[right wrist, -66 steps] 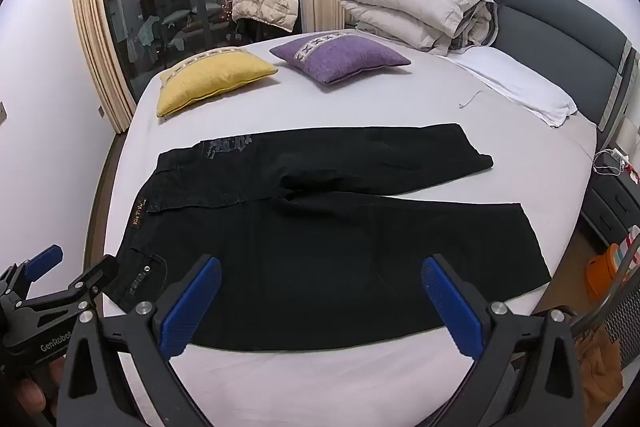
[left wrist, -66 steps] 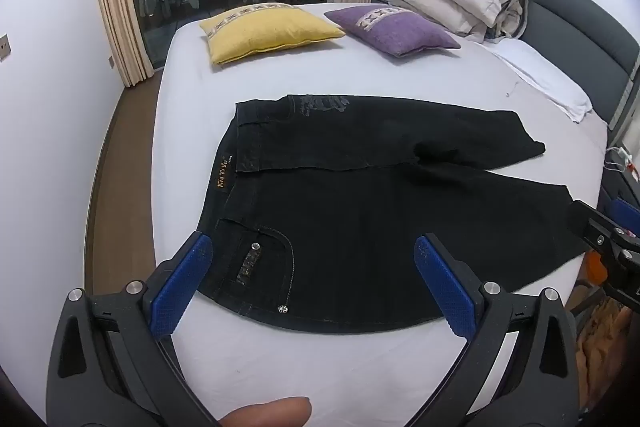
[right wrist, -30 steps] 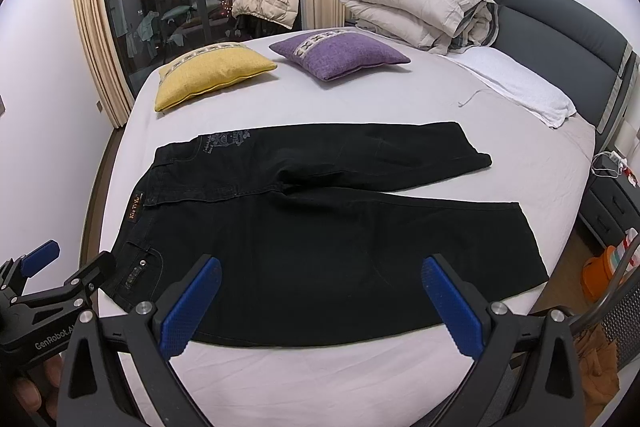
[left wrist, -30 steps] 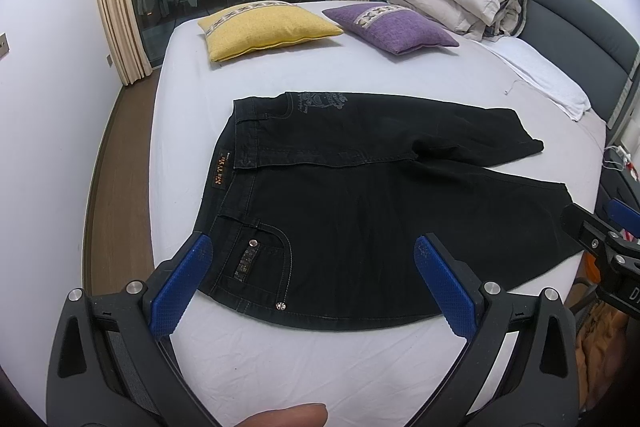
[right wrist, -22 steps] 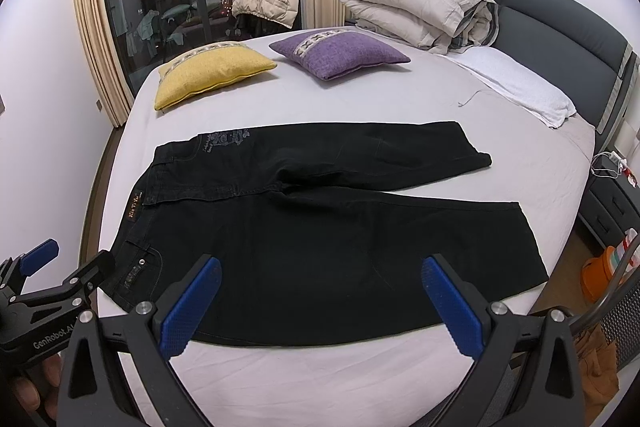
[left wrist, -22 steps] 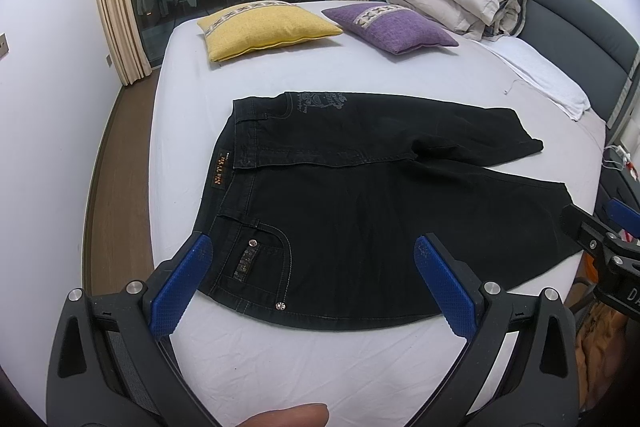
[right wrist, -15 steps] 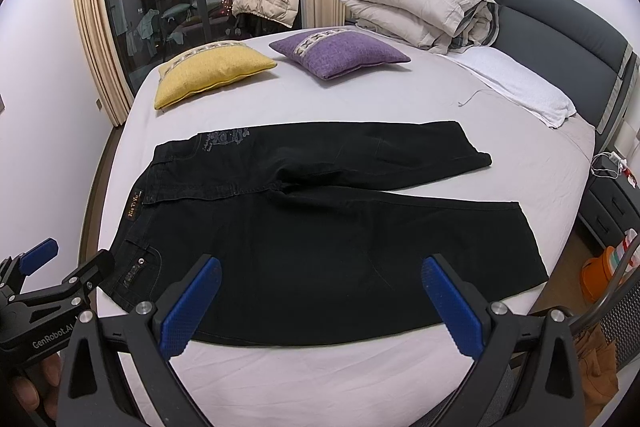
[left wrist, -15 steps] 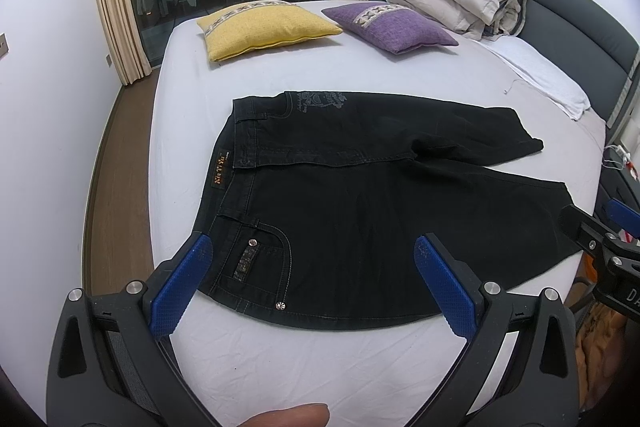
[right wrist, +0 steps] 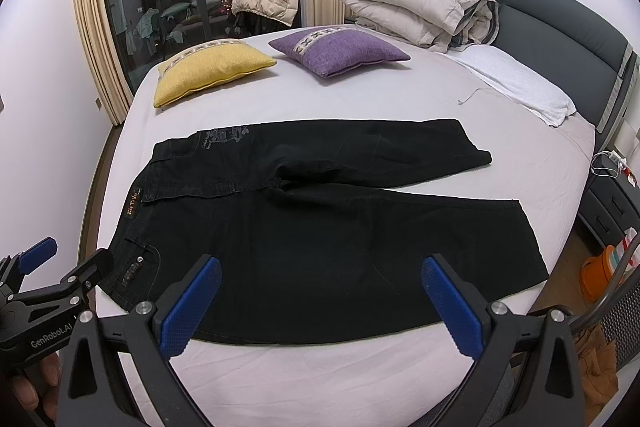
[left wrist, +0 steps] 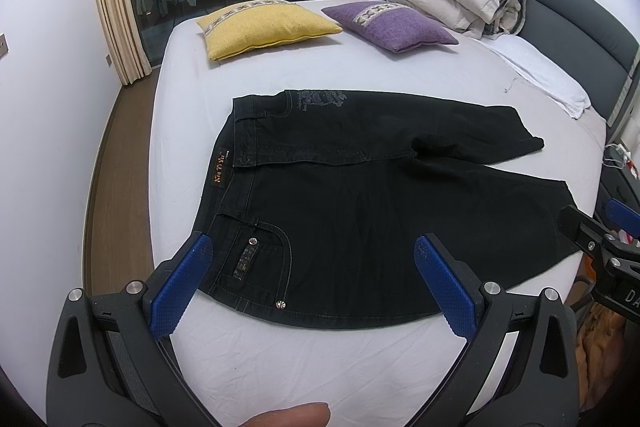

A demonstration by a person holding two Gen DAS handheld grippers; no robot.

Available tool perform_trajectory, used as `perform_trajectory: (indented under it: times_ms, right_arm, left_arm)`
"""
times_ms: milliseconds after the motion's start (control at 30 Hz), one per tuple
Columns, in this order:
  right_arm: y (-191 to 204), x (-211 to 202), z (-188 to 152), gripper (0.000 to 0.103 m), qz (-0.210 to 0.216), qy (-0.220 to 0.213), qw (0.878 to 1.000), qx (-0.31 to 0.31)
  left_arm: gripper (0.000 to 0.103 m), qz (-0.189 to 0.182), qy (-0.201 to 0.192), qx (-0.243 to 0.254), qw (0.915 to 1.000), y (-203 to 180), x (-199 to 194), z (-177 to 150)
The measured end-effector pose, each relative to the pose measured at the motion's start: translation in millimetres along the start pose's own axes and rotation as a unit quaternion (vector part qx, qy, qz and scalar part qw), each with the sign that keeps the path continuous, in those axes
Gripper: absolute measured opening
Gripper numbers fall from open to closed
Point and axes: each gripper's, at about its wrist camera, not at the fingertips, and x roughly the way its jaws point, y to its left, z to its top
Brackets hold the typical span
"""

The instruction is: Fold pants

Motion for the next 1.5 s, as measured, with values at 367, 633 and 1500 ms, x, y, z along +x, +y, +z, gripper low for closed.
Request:
perform_trajectory:
  times_ms: [367, 633, 1500]
  right_arm:
    - [-0.8, 1.4, -2.6, 0.103, 0.0, 0.001, 1.0, 0.0]
    - [-0.7, 1.9, -4.2, 0.103, 0.0, 0.002, 1.0, 0.0]
    - [-39.4, 96.3, 79.8, 0.099, 0.138, -0.027, 0.977, -0.162]
  left_arm:
    - [0.103, 0.0, 0.001, 0.0, 1.0, -0.1, 0.2, 0.0]
    - [0.103, 0.0, 0.002, 0.001, 1.0, -3.0, 2.0, -5.1]
    - [0.103, -0.076, 0.035, 0.121, 0.9891, 33.1, 134.8, 117.7]
